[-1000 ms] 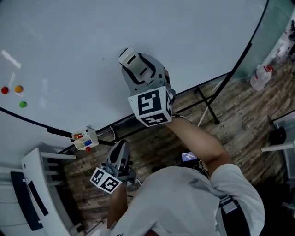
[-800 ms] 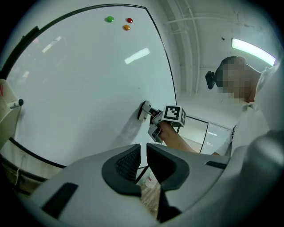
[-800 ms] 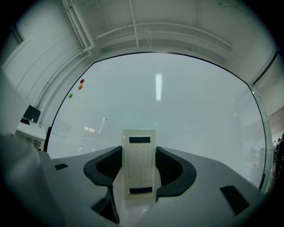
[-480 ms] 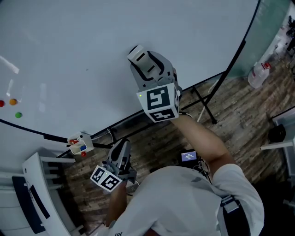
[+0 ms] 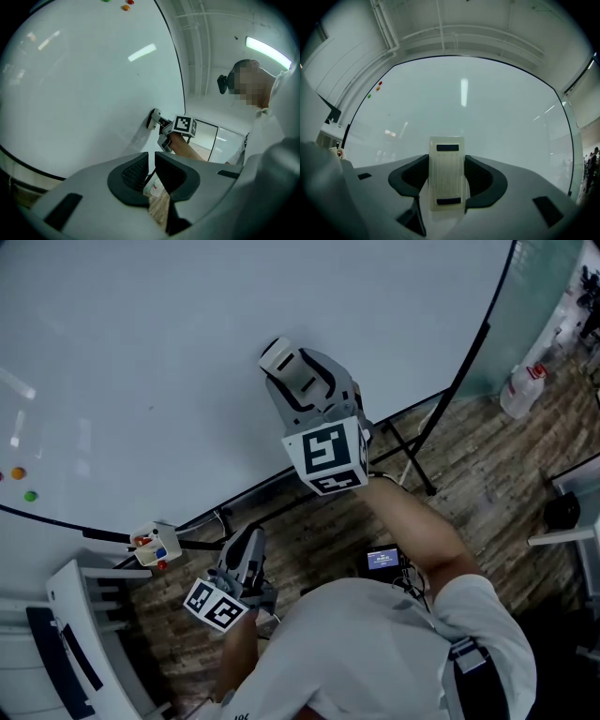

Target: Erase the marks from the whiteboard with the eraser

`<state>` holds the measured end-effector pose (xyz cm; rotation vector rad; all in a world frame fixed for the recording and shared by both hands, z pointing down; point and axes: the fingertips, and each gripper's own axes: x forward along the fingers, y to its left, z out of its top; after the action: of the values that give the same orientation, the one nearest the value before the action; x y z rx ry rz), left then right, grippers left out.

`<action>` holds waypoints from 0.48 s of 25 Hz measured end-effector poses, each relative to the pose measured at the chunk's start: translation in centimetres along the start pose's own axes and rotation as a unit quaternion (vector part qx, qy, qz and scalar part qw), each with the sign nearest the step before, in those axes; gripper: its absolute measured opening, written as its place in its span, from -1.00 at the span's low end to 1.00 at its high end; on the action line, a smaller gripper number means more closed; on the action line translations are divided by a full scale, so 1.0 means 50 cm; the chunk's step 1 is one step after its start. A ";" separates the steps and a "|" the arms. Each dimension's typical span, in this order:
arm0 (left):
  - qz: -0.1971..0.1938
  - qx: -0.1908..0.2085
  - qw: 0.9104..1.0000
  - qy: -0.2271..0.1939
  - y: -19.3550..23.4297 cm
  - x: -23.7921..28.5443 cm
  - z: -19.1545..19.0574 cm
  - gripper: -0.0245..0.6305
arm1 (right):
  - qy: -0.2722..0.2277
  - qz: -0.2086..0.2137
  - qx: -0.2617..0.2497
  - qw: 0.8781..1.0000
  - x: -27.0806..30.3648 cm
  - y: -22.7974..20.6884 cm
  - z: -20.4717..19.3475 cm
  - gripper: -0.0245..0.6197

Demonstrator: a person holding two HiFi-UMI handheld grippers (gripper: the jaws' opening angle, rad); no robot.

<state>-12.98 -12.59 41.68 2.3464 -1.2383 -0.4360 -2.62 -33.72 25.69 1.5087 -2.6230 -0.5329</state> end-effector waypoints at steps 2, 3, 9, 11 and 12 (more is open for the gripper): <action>0.002 0.000 1.000 0.000 0.001 0.013 -0.003 -0.83 | -0.003 0.000 0.000 1.000 0.001 -0.011 -0.005 -0.13; 0.002 0.000 1.000 0.000 0.000 0.021 -0.005 -0.83 | -0.004 0.001 0.001 1.000 0.000 -0.017 -0.008 -0.13; 0.001 0.000 1.000 0.001 -0.016 0.075 -0.026 -0.83 | -0.011 -0.003 0.003 1.000 -0.013 -0.072 -0.032 -0.13; 0.001 -0.001 1.000 0.002 -0.024 0.093 -0.033 -0.83 | -0.014 0.000 0.002 1.000 -0.017 -0.086 -0.037 -0.13; 0.000 -0.001 1.000 0.002 -0.028 0.102 -0.037 -0.83 | -0.016 0.002 0.001 1.000 -0.018 -0.092 -0.039 -0.13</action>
<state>-8.37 -15.70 42.17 2.3444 -1.2359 -0.4310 2.11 -35.56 26.08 1.5072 -2.6515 -0.5591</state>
